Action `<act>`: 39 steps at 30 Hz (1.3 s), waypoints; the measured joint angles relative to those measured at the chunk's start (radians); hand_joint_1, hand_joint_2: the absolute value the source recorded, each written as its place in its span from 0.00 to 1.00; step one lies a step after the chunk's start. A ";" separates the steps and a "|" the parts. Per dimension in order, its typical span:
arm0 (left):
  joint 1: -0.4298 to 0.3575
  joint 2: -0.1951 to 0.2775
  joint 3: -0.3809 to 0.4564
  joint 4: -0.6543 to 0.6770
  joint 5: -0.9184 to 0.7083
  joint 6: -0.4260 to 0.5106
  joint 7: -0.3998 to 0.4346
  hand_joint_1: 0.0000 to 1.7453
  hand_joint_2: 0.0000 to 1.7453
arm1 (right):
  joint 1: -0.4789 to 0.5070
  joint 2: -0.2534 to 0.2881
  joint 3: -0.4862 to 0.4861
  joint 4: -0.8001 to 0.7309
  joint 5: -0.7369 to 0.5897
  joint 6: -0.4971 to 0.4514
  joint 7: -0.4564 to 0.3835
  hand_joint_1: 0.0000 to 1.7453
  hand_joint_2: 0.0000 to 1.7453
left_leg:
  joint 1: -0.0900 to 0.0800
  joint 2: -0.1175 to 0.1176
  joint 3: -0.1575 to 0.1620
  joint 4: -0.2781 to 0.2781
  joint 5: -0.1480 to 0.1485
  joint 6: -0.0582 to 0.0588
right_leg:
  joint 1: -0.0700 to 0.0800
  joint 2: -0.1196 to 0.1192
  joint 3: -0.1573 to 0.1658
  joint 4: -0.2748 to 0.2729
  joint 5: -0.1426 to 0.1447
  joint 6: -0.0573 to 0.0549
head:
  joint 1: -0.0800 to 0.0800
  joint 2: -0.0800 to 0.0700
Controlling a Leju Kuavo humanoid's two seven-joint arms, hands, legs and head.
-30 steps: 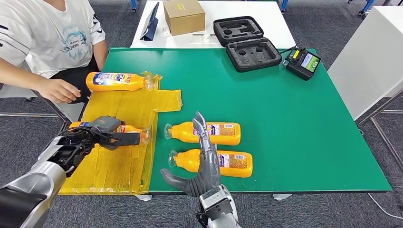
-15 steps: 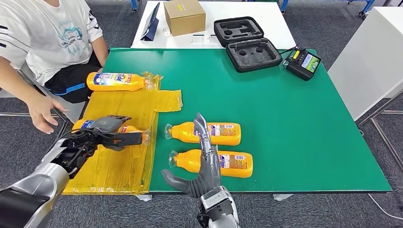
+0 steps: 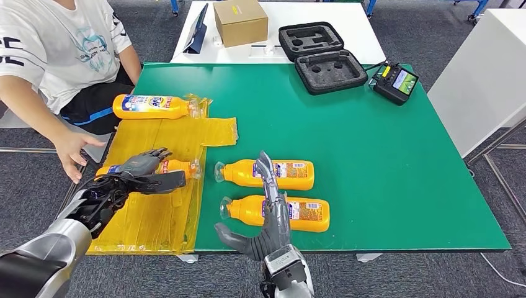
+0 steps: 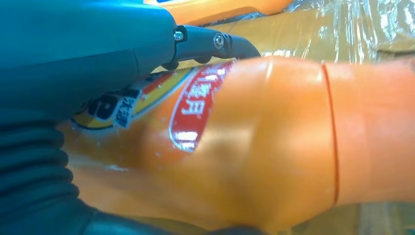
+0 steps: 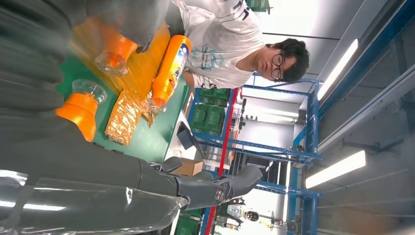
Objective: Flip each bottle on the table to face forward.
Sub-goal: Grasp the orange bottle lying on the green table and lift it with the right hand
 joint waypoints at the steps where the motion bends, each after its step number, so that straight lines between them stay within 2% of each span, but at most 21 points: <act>1: 0.000 0.000 0.006 0.000 0.012 -0.008 -0.005 0.00 0.00 | 0.000 0.000 0.000 0.000 0.000 0.001 0.000 0.00 1.00 | 0.000 0.000 0.000 0.000 0.000 0.000 | 0.000 0.000 0.000 0.000 0.000 0.000 | 0.000 0.000; 13: -0.006 -0.001 0.082 -0.015 0.172 -0.141 -0.084 0.00 0.00 | 0.005 0.000 -0.008 0.015 -0.001 0.003 0.000 0.00 1.00 | 0.000 0.000 0.001 0.000 0.000 0.000 | 0.000 0.000 0.001 0.000 0.000 0.000 | 0.000 0.000; 26: -0.004 -0.001 0.096 -0.020 0.186 -0.148 -0.091 0.00 0.00 | 0.009 0.000 -0.015 0.026 -0.001 0.003 0.000 0.00 1.00 | 0.000 0.000 0.001 0.000 0.000 0.000 | 0.000 0.000 0.001 0.000 0.000 0.000 | 0.000 0.000; 29: -0.002 -0.001 0.098 -0.024 0.202 -0.124 -0.099 0.00 0.00 | 0.010 0.000 -0.017 0.028 0.002 0.003 0.000 0.00 1.00 | 0.000 0.000 0.001 0.000 0.000 0.000 | 0.000 0.000 0.001 0.000 0.000 0.000 | 0.000 0.000; 31: 0.012 -0.004 0.106 -0.037 0.229 -0.034 -0.117 0.00 0.00 | 0.012 0.001 -0.019 0.030 0.016 0.001 0.000 0.00 1.00 | 0.000 0.000 0.001 0.000 0.000 0.000 | 0.000 0.000 0.000 0.000 0.000 0.000 | 0.000 0.000; 32: 0.023 -0.009 0.114 -0.049 0.248 0.056 -0.136 0.00 0.00 | 0.013 0.001 -0.020 0.030 0.031 -0.002 0.000 0.00 1.00 | 0.000 0.000 0.001 0.000 0.000 0.000 | 0.000 0.000 0.000 0.000 0.000 0.000 | 0.000 0.000; 36: 0.087 -0.046 0.178 -0.151 0.386 0.517 -0.275 0.00 0.00 | 0.013 0.000 -0.019 0.033 0.151 -0.037 0.005 0.00 1.00 | 0.000 0.000 -0.001 0.000 0.000 0.000 | 0.000 0.000 0.000 0.000 0.000 0.000 | 0.000 0.000; 37: 0.113 -0.052 0.195 -0.198 0.436 0.595 -0.304 0.00 0.00 | 0.010 0.000 -0.017 0.036 0.204 -0.050 0.017 0.00 1.00 | 0.000 0.001 -0.001 0.000 0.000 0.000 | 0.000 0.001 0.000 0.000 0.000 0.000 | 0.000 0.000; 39: 0.181 -0.061 0.228 -0.324 0.544 0.678 -0.330 0.00 0.00 | 0.002 -0.003 -0.012 0.044 0.349 -0.070 0.081 0.00 1.00 | 0.000 0.003 -0.001 0.000 -0.001 0.000 | 0.000 0.003 -0.001 0.000 0.000 0.000 | 0.000 0.000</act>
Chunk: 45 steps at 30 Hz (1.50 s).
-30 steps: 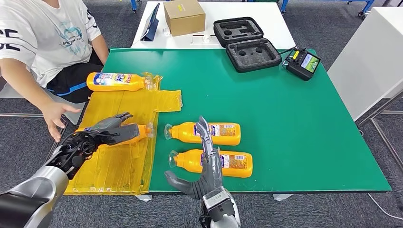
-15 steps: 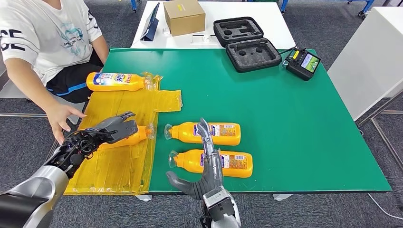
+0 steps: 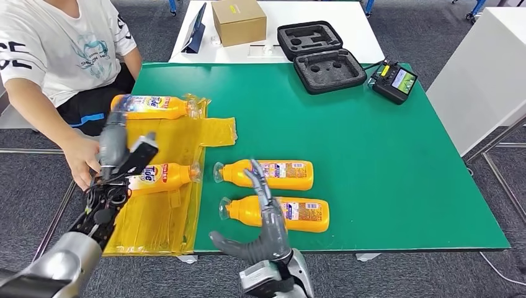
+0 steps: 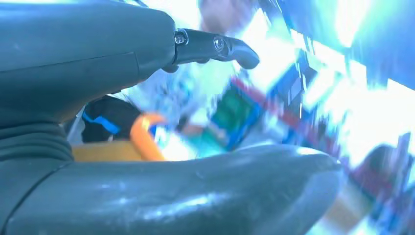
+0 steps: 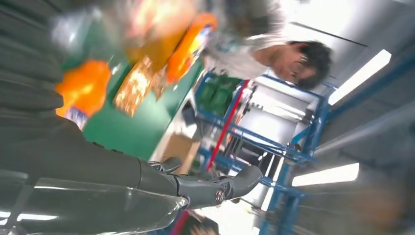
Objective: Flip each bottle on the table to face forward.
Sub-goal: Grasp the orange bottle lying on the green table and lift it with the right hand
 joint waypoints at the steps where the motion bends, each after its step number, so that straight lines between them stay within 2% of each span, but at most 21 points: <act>1: 0.040 -0.004 0.015 -0.066 0.053 0.014 -0.003 0.00 0.00 | -0.006 -0.003 0.001 0.004 0.086 -0.005 0.053 0.00 1.00 | 0.000 0.001 0.000 0.000 0.000 0.000 | 0.000 0.001 -0.001 0.000 0.000 0.000 | 0.000 0.000; 4: 0.164 -0.018 0.059 -0.249 0.237 -0.014 -0.008 0.00 0.00 | -0.023 -0.026 -0.004 0.014 0.354 0.023 0.261 0.00 1.00 | 0.000 0.001 -0.001 0.000 -0.001 -0.001 | 0.000 0.001 -0.002 0.000 -0.001 0.000 | 0.000 0.000; 8: 0.341 -0.050 0.128 -0.452 0.382 -0.130 -0.010 0.00 0.00 | -0.033 -0.073 -0.050 0.019 0.626 0.166 0.514 0.00 1.00 | 0.000 0.001 -0.001 0.000 -0.001 -0.001 | 0.000 0.001 -0.002 -0.001 -0.001 0.000 | 0.000 0.000; 11: 0.453 -0.082 0.178 -0.572 0.395 -0.165 -0.011 0.00 0.00 | -0.036 -0.101 -0.086 0.031 0.729 0.279 0.618 0.00 1.00 | 0.000 0.001 -0.002 0.000 -0.001 0.000 | 0.000 0.001 -0.003 -0.001 -0.001 0.000 | 0.000 0.000; 15: 0.564 -0.123 0.230 -0.694 0.393 -0.180 -0.011 0.00 0.00 | -0.046 -0.123 -0.113 0.066 0.779 0.395 0.701 0.00 1.00 | 0.000 0.000 -0.003 0.000 -0.001 0.000 | 0.000 0.000 -0.003 -0.001 -0.001 0.000 | 0.000 0.000; 19: 0.625 -0.150 0.259 -0.755 0.392 -0.181 -0.011 0.00 0.00 | -0.059 -0.139 -0.128 0.099 0.787 0.468 0.744 0.00 1.00 | 0.000 0.000 -0.003 0.000 -0.001 0.000 | 0.000 0.000 -0.003 -0.001 -0.001 0.000 | 0.000 0.000; 26: 0.677 -0.182 0.283 -0.802 0.386 -0.178 -0.011 0.00 0.00 | -0.080 -0.158 -0.134 0.140 0.781 0.514 0.761 0.00 1.00 | 0.000 0.000 -0.003 0.000 -0.001 0.000 | 0.000 0.000 -0.003 -0.001 -0.001 0.000 | 0.000 0.000; 44: 0.689 -0.206 0.296 -0.810 0.378 -0.178 -0.011 0.00 0.00 | -0.119 -0.167 -0.134 0.188 0.760 0.527 0.761 0.00 1.00 | 0.000 0.000 -0.001 0.000 -0.001 0.000 | 0.000 0.000 -0.001 -0.001 -0.001 0.000 | 0.000 0.000; 45: 0.689 -0.206 0.296 -0.810 0.377 -0.178 -0.011 0.00 0.00 | -0.120 -0.167 -0.134 0.189 0.757 0.527 0.760 0.03 1.00 | 0.000 0.000 -0.001 0.000 -0.001 0.000 | 0.000 0.000 -0.001 -0.001 -0.001 0.000 | 0.000 0.000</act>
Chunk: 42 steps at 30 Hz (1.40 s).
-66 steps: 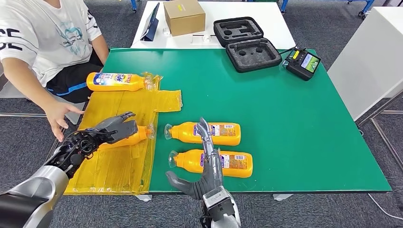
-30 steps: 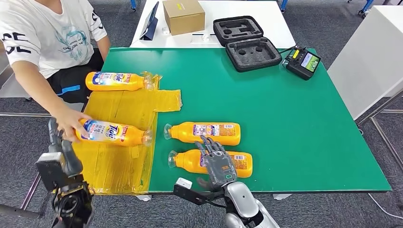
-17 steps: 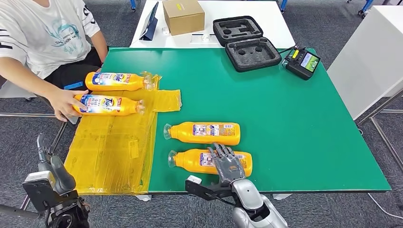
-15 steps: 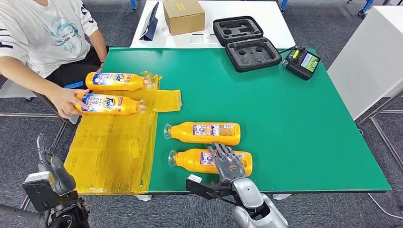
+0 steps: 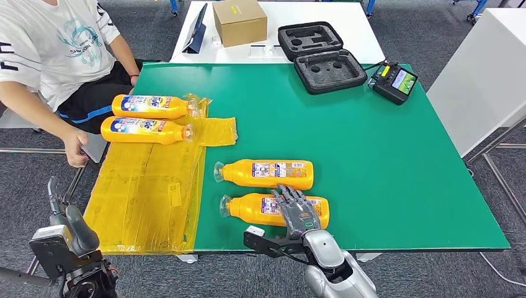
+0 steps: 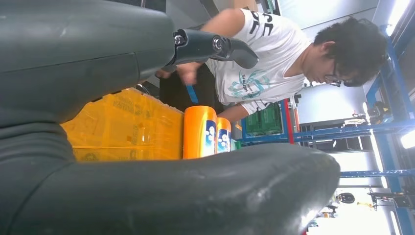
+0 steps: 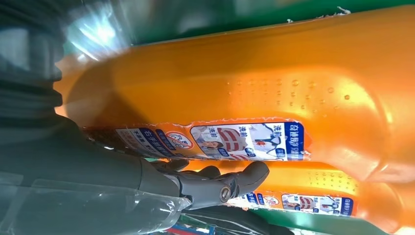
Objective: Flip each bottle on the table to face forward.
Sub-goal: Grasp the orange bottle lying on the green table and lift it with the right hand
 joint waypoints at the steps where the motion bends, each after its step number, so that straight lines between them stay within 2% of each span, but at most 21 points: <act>1: 0.000 0.000 0.000 0.000 -0.001 0.000 0.000 0.00 0.00 | 0.000 0.000 0.000 0.001 -0.006 0.000 -0.001 0.24 1.00 | 0.000 0.000 0.000 0.000 0.000 0.000 | 0.000 0.000 0.000 0.000 0.000 0.000 | 0.000 0.000; 4: 0.000 -0.001 0.001 0.000 -0.002 0.000 0.000 0.00 0.00 | -0.002 0.000 -0.004 0.009 -0.037 0.004 -0.014 0.96 1.00 | 0.000 0.000 0.000 0.000 0.000 0.000 | 0.000 0.000 0.000 0.000 0.000 0.000 | 0.000 0.000; 6: 0.000 -0.001 0.002 0.000 -0.001 0.000 0.000 0.00 0.00 | -0.008 0.000 -0.009 0.018 -0.064 0.012 -0.030 1.00 1.00 | 0.000 0.000 0.000 0.000 0.000 0.000 | 0.000 0.000 0.001 0.000 0.000 0.000 | 0.000 0.000; 16: -0.003 -0.001 0.002 0.001 0.012 -0.002 0.000 0.00 0.00 | -0.066 -0.006 -0.017 0.073 -0.174 0.024 -0.110 1.00 1.00 | 0.000 0.000 0.002 0.000 0.000 0.000 | 0.000 0.000 0.002 0.000 0.000 0.000 | 0.000 0.000; 20: -0.004 -0.001 0.002 0.003 0.016 -0.010 0.000 0.00 1.00 | -0.073 -0.012 -0.017 0.078 -0.246 -0.028 -0.214 1.00 1.00 | 0.000 0.000 0.002 0.000 0.000 0.000 | 0.000 0.000 0.002 0.000 0.000 0.000 | 0.000 0.000; 27: -0.006 -0.001 0.002 0.003 0.017 -0.019 0.000 0.00 1.00 | -0.069 -0.004 -0.016 0.060 -0.402 -0.071 -0.347 1.00 1.00 | 0.000 0.000 0.001 0.000 0.000 0.000 | 0.000 0.000 0.000 0.000 0.000 0.000 | 0.000 0.000; 33: -0.006 -0.002 0.002 0.003 0.021 -0.022 0.000 0.00 1.00 | -0.058 0.022 -0.030 0.007 -0.610 -0.168 -0.542 1.00 1.00 | 0.000 0.000 0.000 0.000 0.000 0.000 | 0.000 0.000 -0.001 0.000 0.000 0.000 | 0.000 0.000; 37: -0.006 -0.005 0.002 0.003 0.030 -0.024 0.000 0.00 0.00 | -0.053 0.038 -0.046 -0.023 -0.690 -0.216 -0.603 1.00 1.00 | 0.000 0.000 0.000 0.000 0.000 0.000 | 0.000 0.000 -0.001 0.000 0.000 0.000 | 0.000 0.000; 42: -0.005 -0.007 0.002 0.004 0.059 -0.042 0.000 0.00 0.00 | -0.049 0.060 -0.068 -0.040 -0.857 -0.308 -0.702 1.00 1.00 | 0.000 0.000 -0.001 0.000 0.000 0.000 | 0.000 0.000 -0.001 0.000 0.000 0.000 | 0.000 0.000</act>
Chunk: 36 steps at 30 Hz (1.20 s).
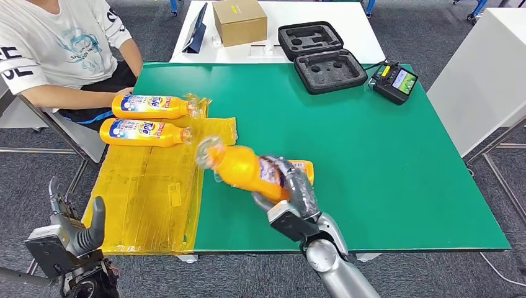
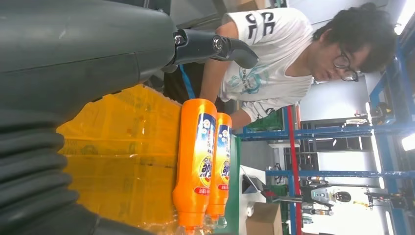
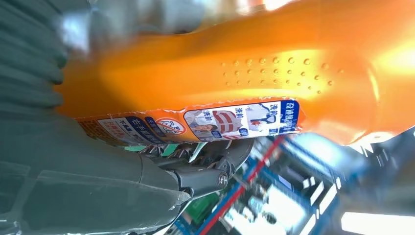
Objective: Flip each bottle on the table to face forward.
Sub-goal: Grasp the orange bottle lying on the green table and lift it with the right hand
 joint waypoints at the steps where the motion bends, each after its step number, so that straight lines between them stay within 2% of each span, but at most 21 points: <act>1: 0.000 0.000 0.000 0.001 0.010 -0.006 0.000 0.00 0.00 | 0.001 0.005 -0.003 0.000 -0.033 -0.013 -0.020 1.00 1.00 | 0.000 0.000 0.000 0.000 0.000 0.000 | 0.000 0.000 0.000 0.000 0.000 0.000 | 0.000 0.000; 5: -0.002 0.000 -0.014 0.013 0.045 -0.057 0.007 0.00 0.00 | 0.005 0.024 -0.004 0.003 -0.101 -0.046 -0.069 1.00 1.00 | 0.000 0.000 0.000 0.000 0.000 0.000 | 0.000 0.000 -0.001 0.000 0.000 0.000 | 0.000 0.000; 8: -0.002 0.000 -0.049 0.017 0.067 -0.116 0.027 0.00 0.00 | 0.008 0.043 -0.004 0.013 -0.125 -0.059 -0.085 1.00 1.00 | 0.000 0.000 0.000 0.000 0.000 0.000 | 0.000 0.000 -0.001 0.000 0.000 0.000 | 0.000 0.000; 13: -0.002 0.001 -0.102 0.017 0.071 -0.157 0.050 0.00 0.00 | 0.012 0.062 -0.004 0.033 -0.135 -0.064 -0.096 1.00 1.00 | 0.000 0.000 0.000 0.000 0.000 0.000 | 0.000 0.000 -0.001 0.000 0.000 0.000 | 0.000 0.000; 17: -0.001 0.004 -0.180 0.017 0.050 -0.219 0.086 0.00 1.00 | 0.018 0.080 -0.003 0.065 -0.140 -0.056 -0.103 1.00 1.00 | 0.000 -0.002 -0.001 0.000 0.000 0.000 | 0.000 -0.001 -0.001 0.000 0.000 0.000 | 0.000 0.000; 28: -0.015 0.016 -0.370 0.017 0.043 -0.277 0.124 0.00 1.00 | 0.003 0.136 0.036 0.224 -0.136 -0.017 -0.114 1.00 1.00 | 0.000 -0.003 -0.001 0.000 0.000 0.000 | 0.000 -0.002 -0.001 0.000 0.000 0.000 | 0.000 0.000; 36: -0.038 0.030 -0.429 0.027 0.037 -0.275 0.125 0.00 1.00 | -0.011 0.162 0.082 0.317 -0.123 0.004 -0.120 1.00 1.00 | 0.000 -0.003 -0.001 0.000 0.000 0.000 | 0.000 -0.002 -0.001 0.000 0.000 0.000 | 0.000 0.000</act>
